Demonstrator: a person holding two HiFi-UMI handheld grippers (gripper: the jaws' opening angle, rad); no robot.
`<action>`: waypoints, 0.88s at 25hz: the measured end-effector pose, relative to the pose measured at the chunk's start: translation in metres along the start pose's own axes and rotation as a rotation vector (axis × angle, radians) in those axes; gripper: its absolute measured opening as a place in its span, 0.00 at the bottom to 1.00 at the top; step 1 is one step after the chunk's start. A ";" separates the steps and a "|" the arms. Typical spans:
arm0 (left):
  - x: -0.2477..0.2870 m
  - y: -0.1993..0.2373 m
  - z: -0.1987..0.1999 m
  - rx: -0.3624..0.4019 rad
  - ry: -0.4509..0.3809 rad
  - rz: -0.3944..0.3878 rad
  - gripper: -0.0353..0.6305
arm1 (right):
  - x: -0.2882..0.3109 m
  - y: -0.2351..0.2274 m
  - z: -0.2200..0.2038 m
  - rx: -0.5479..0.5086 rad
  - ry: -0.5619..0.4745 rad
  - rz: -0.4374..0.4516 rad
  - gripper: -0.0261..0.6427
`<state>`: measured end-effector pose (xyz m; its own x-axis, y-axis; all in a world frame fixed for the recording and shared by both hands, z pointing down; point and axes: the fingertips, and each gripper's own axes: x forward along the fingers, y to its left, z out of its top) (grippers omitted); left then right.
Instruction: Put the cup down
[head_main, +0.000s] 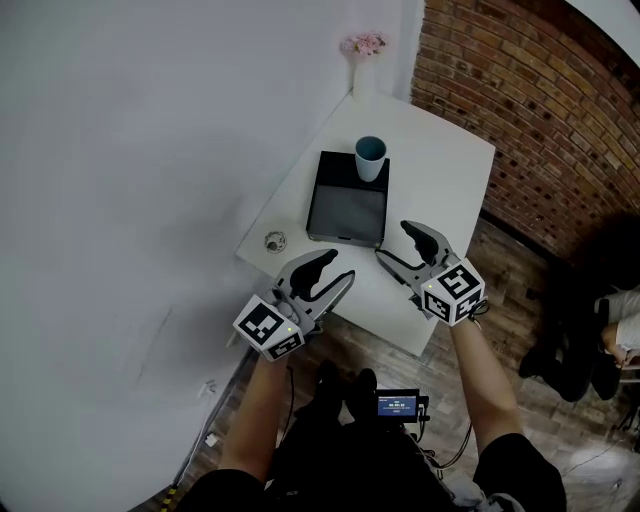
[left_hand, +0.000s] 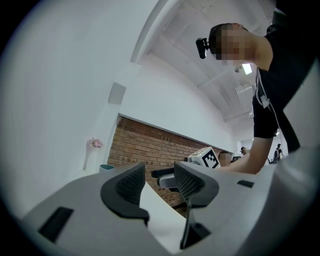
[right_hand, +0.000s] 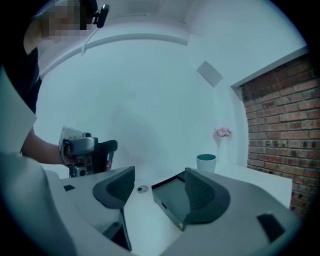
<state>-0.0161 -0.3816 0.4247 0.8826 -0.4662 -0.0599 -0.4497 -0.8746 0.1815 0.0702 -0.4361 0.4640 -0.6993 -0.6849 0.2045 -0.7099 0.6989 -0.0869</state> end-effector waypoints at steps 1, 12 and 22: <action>-0.001 -0.006 0.000 0.003 0.007 -0.010 0.33 | -0.008 0.009 0.002 0.005 -0.008 0.001 0.52; -0.013 -0.054 0.002 0.023 0.055 -0.088 0.33 | -0.063 0.076 0.011 0.025 -0.041 -0.009 0.36; -0.031 -0.088 -0.010 0.024 0.094 -0.124 0.33 | -0.093 0.115 0.015 0.018 -0.069 -0.006 0.26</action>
<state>-0.0030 -0.2889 0.4207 0.9400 -0.3409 0.0121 -0.3386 -0.9282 0.1544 0.0518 -0.2950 0.4206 -0.6987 -0.7022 0.1372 -0.7151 0.6913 -0.1034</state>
